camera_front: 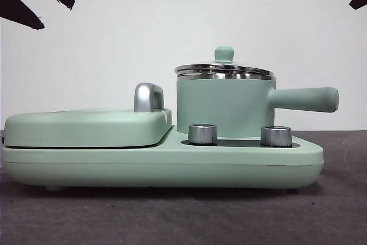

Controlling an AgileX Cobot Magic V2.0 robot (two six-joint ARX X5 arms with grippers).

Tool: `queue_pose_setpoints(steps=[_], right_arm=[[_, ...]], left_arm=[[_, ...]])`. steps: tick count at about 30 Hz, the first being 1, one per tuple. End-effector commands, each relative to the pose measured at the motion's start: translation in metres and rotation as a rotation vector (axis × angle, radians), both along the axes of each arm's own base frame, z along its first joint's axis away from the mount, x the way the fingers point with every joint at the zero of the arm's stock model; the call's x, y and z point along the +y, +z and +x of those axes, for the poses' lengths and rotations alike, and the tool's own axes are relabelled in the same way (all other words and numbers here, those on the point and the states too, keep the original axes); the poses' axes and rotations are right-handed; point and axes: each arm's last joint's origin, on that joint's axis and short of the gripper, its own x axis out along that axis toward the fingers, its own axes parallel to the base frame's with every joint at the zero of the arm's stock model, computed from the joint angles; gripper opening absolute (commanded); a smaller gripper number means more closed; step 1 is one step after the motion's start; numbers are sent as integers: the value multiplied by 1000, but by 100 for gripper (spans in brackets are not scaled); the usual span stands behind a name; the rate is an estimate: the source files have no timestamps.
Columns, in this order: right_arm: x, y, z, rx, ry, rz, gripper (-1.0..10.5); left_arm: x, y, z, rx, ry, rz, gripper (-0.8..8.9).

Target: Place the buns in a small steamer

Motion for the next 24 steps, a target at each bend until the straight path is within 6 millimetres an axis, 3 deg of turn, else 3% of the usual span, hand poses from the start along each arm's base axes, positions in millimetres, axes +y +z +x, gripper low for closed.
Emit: queue_pose_setpoints(steps=[1,2,3,21,24], right_arm=[[1,3,-1,-13,4,15,242],[0,3,-1,-16,5,18,138],[0,4,-1,-19,8,18,-13],[1,6,-3,-17,50,58,16],[1,6,-3,-17,50,58,16]], left_arm=[[-1,4,0,-15,-9,-3,201],[-1,3,-1,-12,-10,-1,69],[-1,3,-1,-10,-10,0,24],[0,3,-2,-5,-12,5,7],[7,2,-6,-69,-32,69,7]])
